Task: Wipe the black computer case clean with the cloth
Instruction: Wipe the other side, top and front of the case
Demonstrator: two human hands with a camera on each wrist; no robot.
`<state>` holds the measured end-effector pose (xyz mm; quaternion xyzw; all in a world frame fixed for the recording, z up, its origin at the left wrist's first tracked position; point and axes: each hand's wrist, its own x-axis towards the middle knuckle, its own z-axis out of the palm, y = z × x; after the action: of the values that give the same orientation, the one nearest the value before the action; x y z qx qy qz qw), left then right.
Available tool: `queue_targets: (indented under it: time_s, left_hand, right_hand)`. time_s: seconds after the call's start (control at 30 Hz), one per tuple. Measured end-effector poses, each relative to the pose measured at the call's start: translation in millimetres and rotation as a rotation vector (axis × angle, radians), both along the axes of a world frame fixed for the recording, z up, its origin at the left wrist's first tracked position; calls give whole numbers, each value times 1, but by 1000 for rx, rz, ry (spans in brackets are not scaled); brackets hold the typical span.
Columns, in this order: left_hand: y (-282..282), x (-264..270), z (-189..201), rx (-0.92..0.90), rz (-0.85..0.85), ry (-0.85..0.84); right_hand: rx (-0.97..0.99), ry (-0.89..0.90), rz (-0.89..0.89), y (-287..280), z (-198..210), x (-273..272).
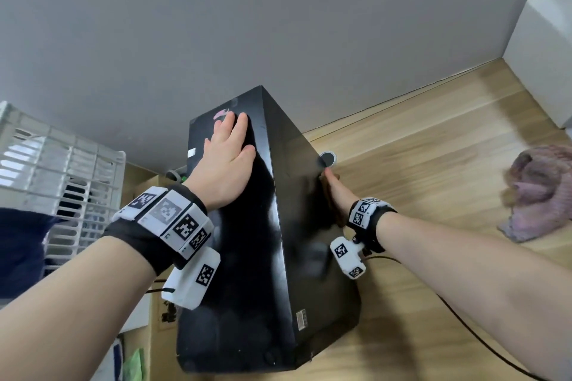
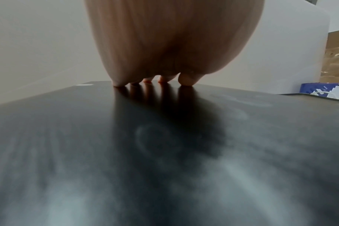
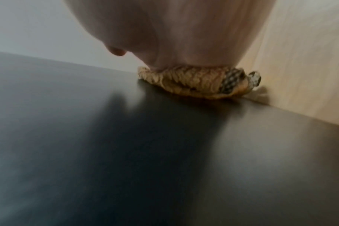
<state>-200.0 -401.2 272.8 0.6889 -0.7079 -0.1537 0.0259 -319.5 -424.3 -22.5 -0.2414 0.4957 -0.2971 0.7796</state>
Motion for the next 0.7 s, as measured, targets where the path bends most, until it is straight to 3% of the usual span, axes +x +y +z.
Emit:
queue_targets:
  time_s: [0.17, 0.47, 0.6, 0.7]
  left_hand:
    - [-1, 1, -1, -12, -14, 7]
    - [-1, -3, 3, 20, 17, -5]
    - [2, -4, 6, 31, 20, 0]
    - [3, -2, 7, 37, 22, 8]
  right_hand:
    - [154, 35, 119, 31, 26, -20]
    - [337, 39, 217, 105, -5, -32]
    - [406, -54, 319, 122, 15, -44]
    - [354, -121, 346, 122, 40, -51]
